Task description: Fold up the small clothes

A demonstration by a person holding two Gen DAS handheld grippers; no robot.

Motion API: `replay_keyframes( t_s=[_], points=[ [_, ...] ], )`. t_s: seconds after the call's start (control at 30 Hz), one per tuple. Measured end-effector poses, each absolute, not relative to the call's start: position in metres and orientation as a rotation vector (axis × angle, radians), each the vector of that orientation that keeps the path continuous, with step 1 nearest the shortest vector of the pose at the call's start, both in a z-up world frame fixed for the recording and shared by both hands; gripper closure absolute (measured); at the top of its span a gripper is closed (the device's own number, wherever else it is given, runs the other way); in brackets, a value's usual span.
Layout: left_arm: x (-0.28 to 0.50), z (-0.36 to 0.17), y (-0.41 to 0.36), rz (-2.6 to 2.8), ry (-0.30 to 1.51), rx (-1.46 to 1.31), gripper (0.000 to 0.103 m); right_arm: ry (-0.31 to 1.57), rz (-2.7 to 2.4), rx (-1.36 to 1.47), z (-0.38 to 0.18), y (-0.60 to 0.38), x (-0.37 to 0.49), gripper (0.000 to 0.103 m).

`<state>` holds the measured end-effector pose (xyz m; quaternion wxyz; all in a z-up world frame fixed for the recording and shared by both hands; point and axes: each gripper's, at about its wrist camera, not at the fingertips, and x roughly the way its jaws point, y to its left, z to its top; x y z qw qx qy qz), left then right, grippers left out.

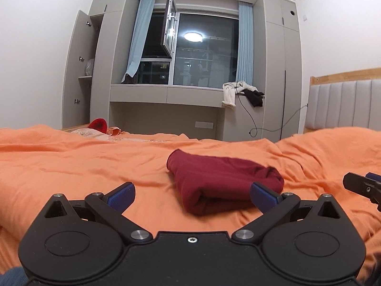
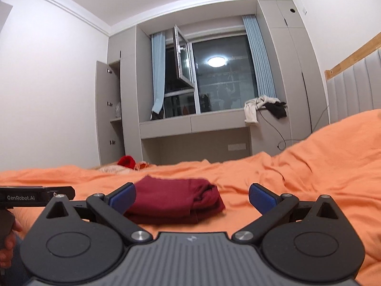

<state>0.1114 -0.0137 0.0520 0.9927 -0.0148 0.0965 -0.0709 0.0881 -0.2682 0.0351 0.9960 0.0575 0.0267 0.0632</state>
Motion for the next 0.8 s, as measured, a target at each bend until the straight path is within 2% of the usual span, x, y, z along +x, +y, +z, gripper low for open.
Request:
replay_keyframes(
  t_s=[0.4,0.8],
  points=[
    [0.08,0.02,-0.011,-0.138,0.282,0.011,0.001,0.127,0.065,0.102,0.016,-0.263,0.059,0.0],
    [0.086,0.019,-0.012,-0.127,0.293,0.003,0.001,0.163,0.058,0.081,0.008,-0.259,0.066,0.0]
  ],
)
